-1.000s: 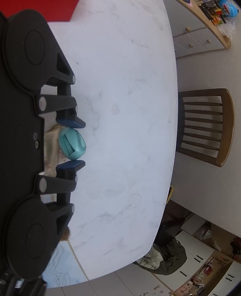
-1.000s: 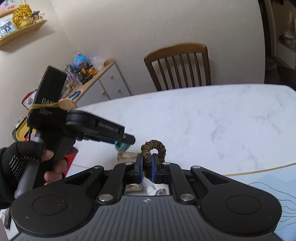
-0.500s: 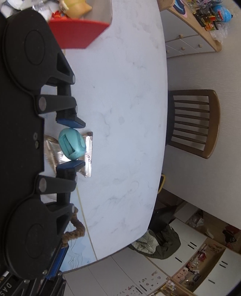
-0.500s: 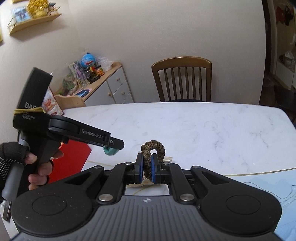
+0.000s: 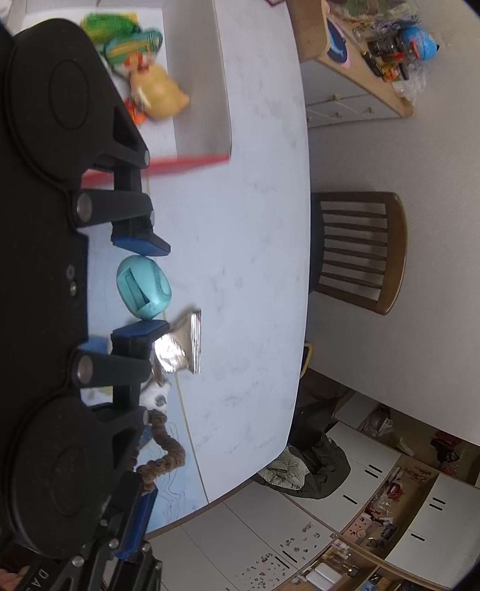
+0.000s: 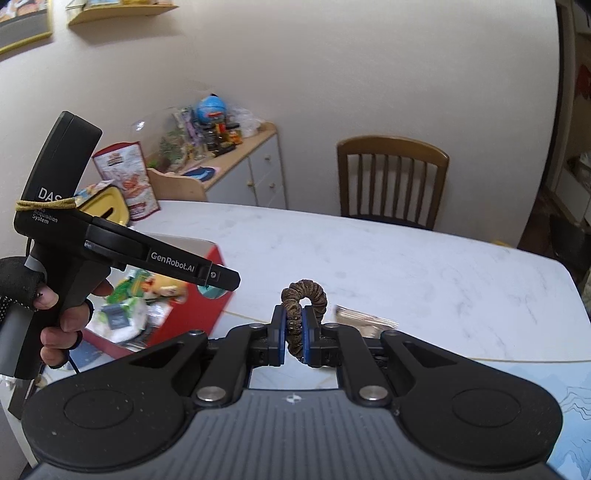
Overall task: Organize objects
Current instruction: 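Carry the teal sharpener and brown bracelet over the cardboard box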
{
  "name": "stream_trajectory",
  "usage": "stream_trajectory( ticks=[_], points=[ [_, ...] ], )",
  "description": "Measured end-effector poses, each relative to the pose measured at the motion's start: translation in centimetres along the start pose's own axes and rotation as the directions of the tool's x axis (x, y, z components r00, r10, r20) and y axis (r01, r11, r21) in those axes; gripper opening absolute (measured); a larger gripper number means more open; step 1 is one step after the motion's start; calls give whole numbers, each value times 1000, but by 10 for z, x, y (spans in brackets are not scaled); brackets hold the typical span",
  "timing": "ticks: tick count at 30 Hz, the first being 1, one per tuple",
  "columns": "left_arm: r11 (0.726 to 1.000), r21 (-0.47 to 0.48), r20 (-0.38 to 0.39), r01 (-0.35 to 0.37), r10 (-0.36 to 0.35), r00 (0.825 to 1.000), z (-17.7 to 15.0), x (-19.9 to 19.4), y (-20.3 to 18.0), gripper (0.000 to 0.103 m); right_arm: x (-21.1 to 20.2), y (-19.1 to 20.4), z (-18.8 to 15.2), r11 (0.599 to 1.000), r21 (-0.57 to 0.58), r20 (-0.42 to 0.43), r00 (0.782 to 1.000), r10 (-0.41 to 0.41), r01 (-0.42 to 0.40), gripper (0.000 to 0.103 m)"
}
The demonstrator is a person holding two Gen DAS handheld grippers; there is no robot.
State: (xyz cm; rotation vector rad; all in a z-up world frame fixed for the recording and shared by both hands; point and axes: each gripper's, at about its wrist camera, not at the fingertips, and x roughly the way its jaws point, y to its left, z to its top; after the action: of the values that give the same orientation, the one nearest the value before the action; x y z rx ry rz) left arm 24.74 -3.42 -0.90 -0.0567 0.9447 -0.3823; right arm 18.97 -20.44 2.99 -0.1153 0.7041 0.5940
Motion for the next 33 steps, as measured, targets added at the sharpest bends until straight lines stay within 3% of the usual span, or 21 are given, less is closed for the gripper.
stream_trajectory(
  ticks=[17, 33],
  points=[
    [997, -27, 26, -79, 80, 996, -18, -67, 128, 36, 26, 138, 22, 995, -88, 13, 999, 43, -42, 8],
    [990, -64, -39, -123, 120, 992, -37, -49, 209, 36, 115, 204, 24, 991, -125, -90, 995, 32, -43, 8]
  ],
)
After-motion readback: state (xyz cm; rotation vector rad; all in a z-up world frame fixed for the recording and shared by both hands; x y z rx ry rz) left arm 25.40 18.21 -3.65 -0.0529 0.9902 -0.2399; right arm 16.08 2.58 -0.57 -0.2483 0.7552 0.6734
